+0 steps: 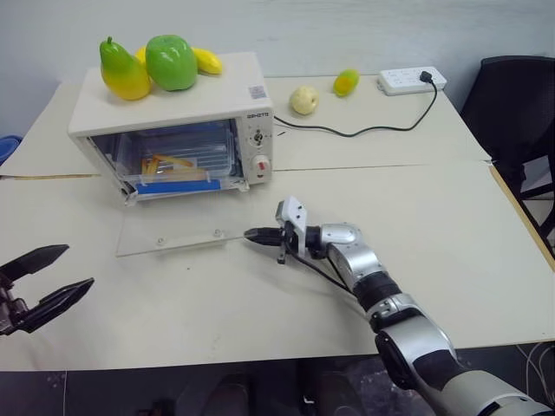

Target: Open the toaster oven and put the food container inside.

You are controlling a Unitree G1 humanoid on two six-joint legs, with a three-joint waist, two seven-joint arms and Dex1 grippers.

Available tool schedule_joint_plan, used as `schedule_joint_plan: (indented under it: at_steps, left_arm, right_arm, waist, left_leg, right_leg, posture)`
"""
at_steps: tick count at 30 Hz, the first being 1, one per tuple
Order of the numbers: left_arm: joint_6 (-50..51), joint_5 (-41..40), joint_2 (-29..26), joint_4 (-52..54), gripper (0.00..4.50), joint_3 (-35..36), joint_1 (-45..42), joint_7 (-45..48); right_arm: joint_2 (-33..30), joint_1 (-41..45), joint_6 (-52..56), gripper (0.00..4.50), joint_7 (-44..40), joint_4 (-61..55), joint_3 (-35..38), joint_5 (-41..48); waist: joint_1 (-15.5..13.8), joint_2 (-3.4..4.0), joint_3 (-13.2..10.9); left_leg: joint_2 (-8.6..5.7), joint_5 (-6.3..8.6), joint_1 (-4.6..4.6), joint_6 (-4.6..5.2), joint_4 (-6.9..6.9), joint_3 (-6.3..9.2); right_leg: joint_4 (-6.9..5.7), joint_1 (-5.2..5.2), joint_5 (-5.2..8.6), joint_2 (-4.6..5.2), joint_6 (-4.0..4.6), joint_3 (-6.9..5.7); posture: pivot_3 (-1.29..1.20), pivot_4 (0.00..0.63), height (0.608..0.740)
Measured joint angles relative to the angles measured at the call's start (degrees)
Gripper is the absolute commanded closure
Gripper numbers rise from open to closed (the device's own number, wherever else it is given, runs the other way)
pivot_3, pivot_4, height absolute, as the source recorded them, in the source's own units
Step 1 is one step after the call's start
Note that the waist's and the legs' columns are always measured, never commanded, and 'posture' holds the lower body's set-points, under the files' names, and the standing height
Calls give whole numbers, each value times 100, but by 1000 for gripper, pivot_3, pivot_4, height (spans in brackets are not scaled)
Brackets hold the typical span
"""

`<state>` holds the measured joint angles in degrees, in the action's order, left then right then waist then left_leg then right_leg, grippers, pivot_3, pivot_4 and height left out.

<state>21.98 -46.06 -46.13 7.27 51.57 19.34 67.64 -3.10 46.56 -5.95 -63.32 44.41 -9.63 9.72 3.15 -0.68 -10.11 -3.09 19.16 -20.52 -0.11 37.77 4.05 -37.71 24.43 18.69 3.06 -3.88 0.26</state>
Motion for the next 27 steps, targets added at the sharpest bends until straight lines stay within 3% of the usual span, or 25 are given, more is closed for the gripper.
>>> schedule_joint_plan:
  at_steps: [8,14,18,20,22,27]
  left_arm:
    - [176,-213,249,405,26,11,-36,-400]
    - [-173,-98,511,371,26,-79,-754,-1078]
    - [-206,-78,788,583,0,-267,-684,-1424]
    - [-245,-30,861,697,0,-385,-631,-1499]
    - [-270,-12,867,770,0,-409,-630,-1572]
    - [-777,920,444,854,0,-1240,-309,-1180]
  right_arm:
    - [283,186,946,4500,-239,-1136,1129,1649]
    - [155,-3,1612,4500,146,-2421,1572,2410]
    - [-787,-821,1812,3657,-14,-3394,1460,2329]
    - [-1387,-1434,1763,2955,-402,-3774,1265,2146]
    - [-1596,-1812,1718,2303,-525,-3978,1222,2081]
    - [-2526,-3039,1078,744,-831,-4660,1578,1977]
  waist:
    - [-29,2,-1]
    - [-61,5,-3]
    - [-137,-3,2]
    - [-160,-2,1]
    - [-163,-2,1]
    - [-181,9,-3]
  left_leg:
    - [0,3,-3,1,0,2]
    - [0,3,-4,1,-1,1]
    - [-2,19,-7,18,0,-1]
    - [-2,21,-15,21,0,-2]
    - [-1,20,-18,20,5,-3]
    - [-1,19,18,22,-2,-6]
  right_leg:
    - [5,-1,0,0,0,-2]
    - [4,2,0,1,0,-1]
    - [15,0,-1,2,-1,0]
    - [28,1,-1,2,-3,0]
    - [28,1,-1,1,-4,0]
    - [36,-36,-3,1,-6,3]
  posture:
    - [0,150,740]
    - [0,150,740]
    - [0,150,740]
    - [0,150,740]
    - [0,150,740]
    - [0,150,740]
